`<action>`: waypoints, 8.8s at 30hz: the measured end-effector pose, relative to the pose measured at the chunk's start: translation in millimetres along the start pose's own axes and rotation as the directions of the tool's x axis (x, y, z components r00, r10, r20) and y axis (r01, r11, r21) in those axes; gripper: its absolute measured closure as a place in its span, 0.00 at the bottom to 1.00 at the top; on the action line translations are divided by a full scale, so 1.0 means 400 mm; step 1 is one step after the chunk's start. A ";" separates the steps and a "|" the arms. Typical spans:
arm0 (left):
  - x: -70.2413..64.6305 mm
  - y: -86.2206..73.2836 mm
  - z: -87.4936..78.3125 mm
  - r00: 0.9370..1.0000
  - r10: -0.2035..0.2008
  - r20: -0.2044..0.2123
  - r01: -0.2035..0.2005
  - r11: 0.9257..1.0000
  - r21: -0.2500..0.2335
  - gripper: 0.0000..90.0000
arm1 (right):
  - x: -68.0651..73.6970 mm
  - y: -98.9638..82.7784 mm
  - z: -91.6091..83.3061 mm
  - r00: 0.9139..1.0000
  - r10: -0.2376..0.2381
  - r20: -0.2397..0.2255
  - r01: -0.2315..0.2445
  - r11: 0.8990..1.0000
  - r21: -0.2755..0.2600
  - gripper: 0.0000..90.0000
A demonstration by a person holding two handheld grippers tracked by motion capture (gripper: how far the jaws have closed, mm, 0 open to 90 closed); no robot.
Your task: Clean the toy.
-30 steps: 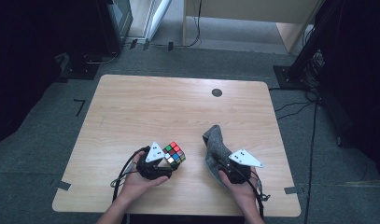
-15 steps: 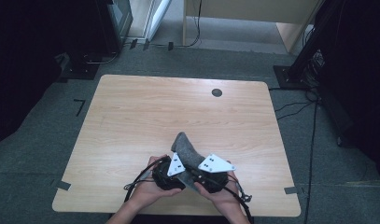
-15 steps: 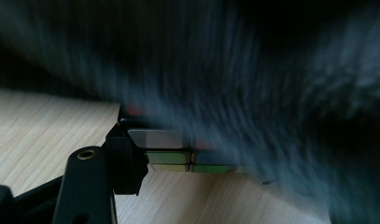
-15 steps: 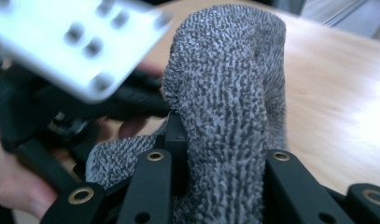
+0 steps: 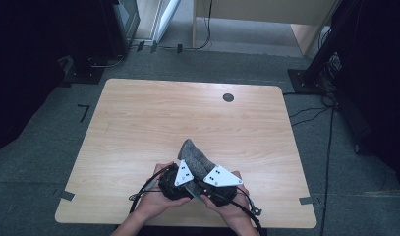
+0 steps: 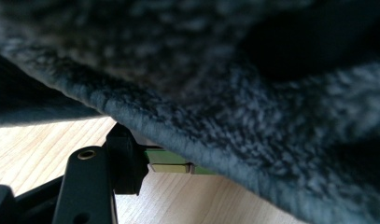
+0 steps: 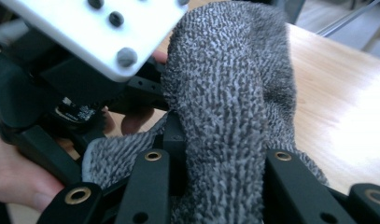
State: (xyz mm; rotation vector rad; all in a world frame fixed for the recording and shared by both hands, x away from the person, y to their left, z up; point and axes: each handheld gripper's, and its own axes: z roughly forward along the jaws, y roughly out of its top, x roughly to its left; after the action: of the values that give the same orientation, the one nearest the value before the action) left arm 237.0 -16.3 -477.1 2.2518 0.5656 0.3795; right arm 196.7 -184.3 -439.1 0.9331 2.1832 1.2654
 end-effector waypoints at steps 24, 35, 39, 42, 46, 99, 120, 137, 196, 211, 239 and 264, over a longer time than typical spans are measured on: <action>0.009 -0.002 -0.003 0.998 -0.050 0.024 0.051 0.998 -0.027 0.39 | -0.015 -0.007 -0.003 0.999 0.048 0.015 -0.047 0.998 -0.036 0.75; 0.048 -0.013 -0.011 0.984 -0.160 0.072 0.165 0.985 -0.059 0.39 | -0.065 0.006 -0.029 0.990 0.136 -0.047 -0.139 0.989 -0.053 0.58; 0.042 -0.012 -0.009 0.987 -0.145 0.064 0.149 0.987 -0.056 0.39 | -0.068 -0.004 -0.026 0.985 0.153 -0.079 -0.158 0.986 -0.051 0.75; 0.028 -0.006 -0.007 0.991 -0.117 0.059 0.121 0.991 -0.060 0.39 | -0.051 0.005 -0.033 0.990 0.118 -0.079 -0.124 0.990 -0.074 0.81; 0.006 -0.002 -0.005 0.998 -0.054 0.030 0.056 0.997 -0.056 0.39 | -0.013 0.010 -0.017 0.999 0.023 -0.034 -0.024 0.999 -0.030 0.82; 0.037 -0.012 -0.077 0.990 -0.056 0.129 0.094 0.945 -0.314 0.39 | -0.146 -0.062 -0.034 0.910 0.374 -0.181 -0.401 0.903 -0.151 0.83; 0.035 -0.011 -0.073 0.987 -0.062 0.151 0.108 0.944 -0.312 0.39 | -0.124 -0.015 -0.072 0.932 0.305 -0.196 -0.345 0.911 -0.226 0.83; 0.063 -0.010 -0.063 0.976 -0.067 0.209 0.134 0.935 -0.328 0.39 | -0.152 -0.054 -0.045 0.911 0.368 -0.185 -0.397 0.905 -0.155 0.83; 0.126 -0.020 -0.119 0.921 -0.241 0.305 0.353 0.849 -0.393 0.39 | -0.081 -0.069 0.000 0.965 0.135 -0.225 -0.181 0.963 -0.198 0.82; 0.126 -0.018 -0.118 0.912 -0.250 0.325 0.371 0.843 -0.391 0.39 | -0.063 -0.068 -0.007 0.988 0.013 -0.155 -0.052 0.966 -0.253 0.82; 0.127 -0.021 -0.112 0.904 -0.267 0.334 0.387 0.841 -0.377 0.39 | -0.064 -0.071 -0.007 0.996 -0.017 -0.087 -0.007 0.962 -0.272 0.80; 0.133 -0.023 -0.116 0.899 -0.279 0.337 0.401 0.834 -0.380 0.39 | -0.037 -0.073 -0.001 0.993 -0.057 -0.106 0.026 0.963 -0.270 0.81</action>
State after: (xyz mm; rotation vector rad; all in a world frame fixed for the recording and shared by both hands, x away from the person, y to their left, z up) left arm 259.9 44.5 -448.6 1.6812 0.6509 0.0071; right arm 196.8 -205.8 -464.0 0.7190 2.0338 1.5797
